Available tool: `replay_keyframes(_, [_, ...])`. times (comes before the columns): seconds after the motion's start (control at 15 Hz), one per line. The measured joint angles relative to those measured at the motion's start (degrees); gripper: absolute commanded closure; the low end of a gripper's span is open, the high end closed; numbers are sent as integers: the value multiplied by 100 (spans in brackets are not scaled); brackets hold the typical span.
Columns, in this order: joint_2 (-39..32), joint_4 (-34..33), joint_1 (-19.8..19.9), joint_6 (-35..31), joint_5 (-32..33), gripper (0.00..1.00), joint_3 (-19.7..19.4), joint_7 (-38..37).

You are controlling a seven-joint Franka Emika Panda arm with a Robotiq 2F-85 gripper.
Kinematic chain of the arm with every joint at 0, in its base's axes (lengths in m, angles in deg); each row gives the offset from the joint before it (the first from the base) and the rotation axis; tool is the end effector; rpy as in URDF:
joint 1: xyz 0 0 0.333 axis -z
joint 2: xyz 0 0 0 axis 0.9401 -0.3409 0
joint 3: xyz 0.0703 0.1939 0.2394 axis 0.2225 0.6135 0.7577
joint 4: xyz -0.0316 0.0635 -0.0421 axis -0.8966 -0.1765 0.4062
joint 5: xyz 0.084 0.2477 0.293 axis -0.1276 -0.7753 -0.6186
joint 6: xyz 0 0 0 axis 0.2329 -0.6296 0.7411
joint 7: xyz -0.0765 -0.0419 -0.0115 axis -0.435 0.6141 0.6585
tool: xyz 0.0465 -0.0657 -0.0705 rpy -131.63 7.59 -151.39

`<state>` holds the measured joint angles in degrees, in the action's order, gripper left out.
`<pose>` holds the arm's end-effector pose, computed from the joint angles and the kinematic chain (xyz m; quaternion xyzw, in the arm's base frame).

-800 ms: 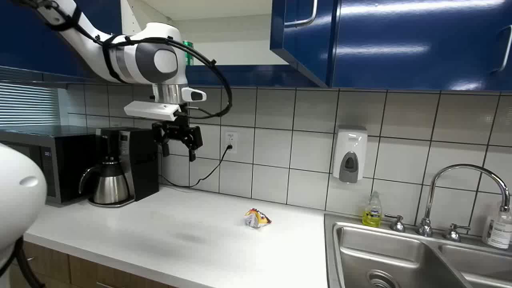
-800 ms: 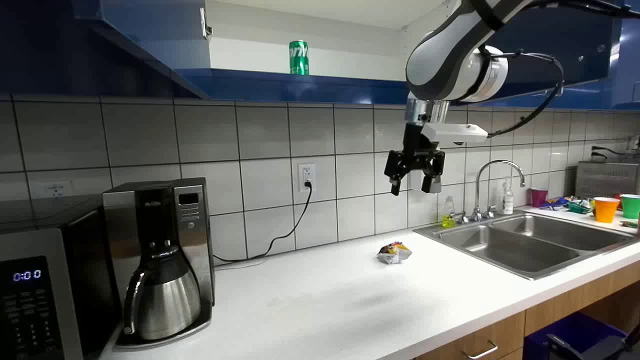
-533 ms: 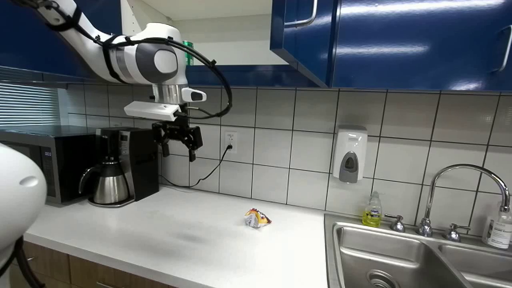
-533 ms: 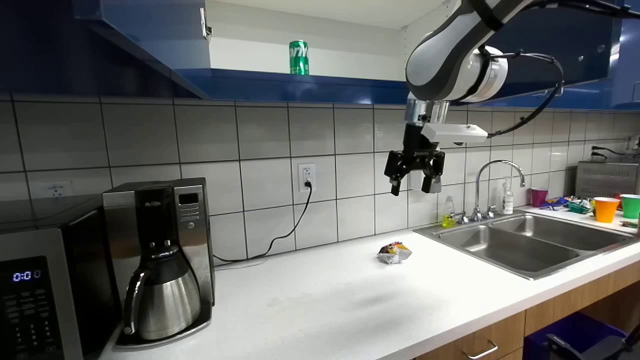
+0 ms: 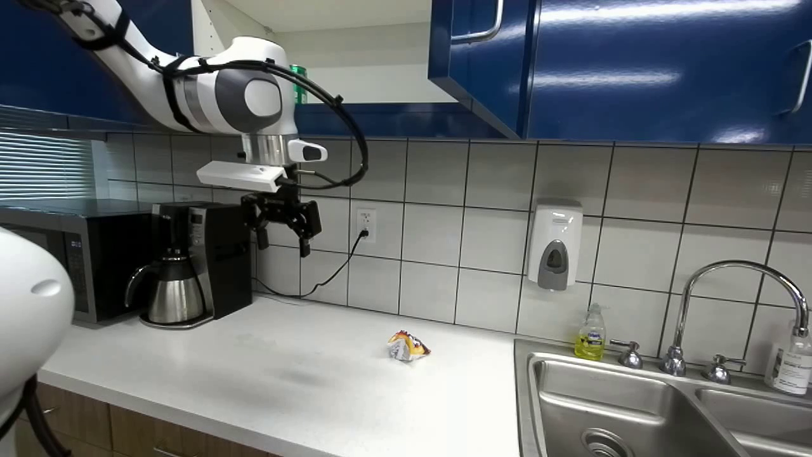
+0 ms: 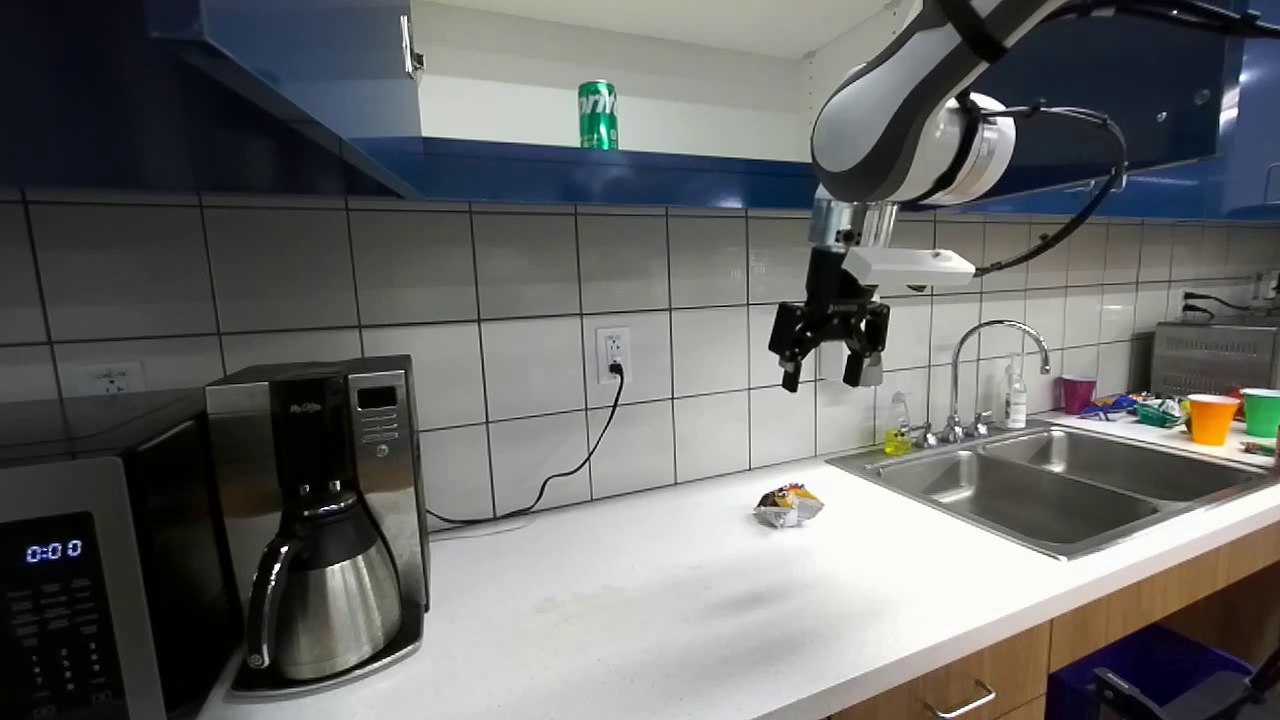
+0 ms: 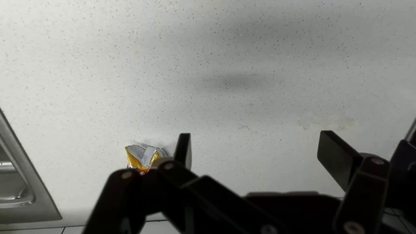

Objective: Move the soda can from the cabinet to the left counter

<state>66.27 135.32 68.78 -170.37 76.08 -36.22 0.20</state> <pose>0.4139 0.0262 0.4280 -0.9933 -0.0186 -0.1135 0.0094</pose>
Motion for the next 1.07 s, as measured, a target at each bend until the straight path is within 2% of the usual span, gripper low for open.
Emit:
replay_keyframes(0.53, [16, -92, -106, 0, -4, 0, 0, 0])
replay_keyframes(1.07, [255, -552, -303, 154, -14, 0, 9, 4])
